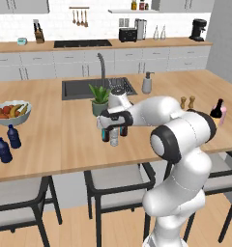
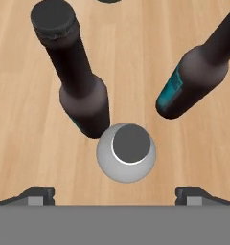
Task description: Move the plastic bottles in the middle to the plastics group, and the glass bottles in the middle to the glass group.
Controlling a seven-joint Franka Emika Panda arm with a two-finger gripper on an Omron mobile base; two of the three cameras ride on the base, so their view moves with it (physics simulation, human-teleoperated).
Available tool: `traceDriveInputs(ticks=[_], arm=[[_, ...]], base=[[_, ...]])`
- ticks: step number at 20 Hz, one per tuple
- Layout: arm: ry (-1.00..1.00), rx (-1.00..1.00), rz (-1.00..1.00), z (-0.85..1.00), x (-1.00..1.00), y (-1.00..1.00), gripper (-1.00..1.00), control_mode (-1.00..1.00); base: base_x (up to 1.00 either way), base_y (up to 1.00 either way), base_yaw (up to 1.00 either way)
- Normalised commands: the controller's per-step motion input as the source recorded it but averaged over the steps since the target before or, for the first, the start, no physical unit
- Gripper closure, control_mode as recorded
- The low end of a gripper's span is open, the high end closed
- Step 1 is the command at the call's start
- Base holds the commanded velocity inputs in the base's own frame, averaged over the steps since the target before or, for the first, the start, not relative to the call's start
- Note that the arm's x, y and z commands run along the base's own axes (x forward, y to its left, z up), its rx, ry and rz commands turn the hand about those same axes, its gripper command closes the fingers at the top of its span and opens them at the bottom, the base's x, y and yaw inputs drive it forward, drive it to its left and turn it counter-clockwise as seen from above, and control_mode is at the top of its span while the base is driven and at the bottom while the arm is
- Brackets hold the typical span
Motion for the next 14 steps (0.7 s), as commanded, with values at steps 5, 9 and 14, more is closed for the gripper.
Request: traceDriveInputs(ticks=[5,9,14], arm=[[-0.06,0.0,0.01,0.0,-0.03,0.0,-1.0,-1.0],[-0.08,0.0,0.0,-0.05,0.0,-0.02,-1.0,-1.0],[-0.06,0.0,0.0,-0.09,0.0,0.0,-1.0,-1.0]], base=[[0.0,0.0,0.0],[0.0,0.0,0.0],[0.0,0.0,0.0]])
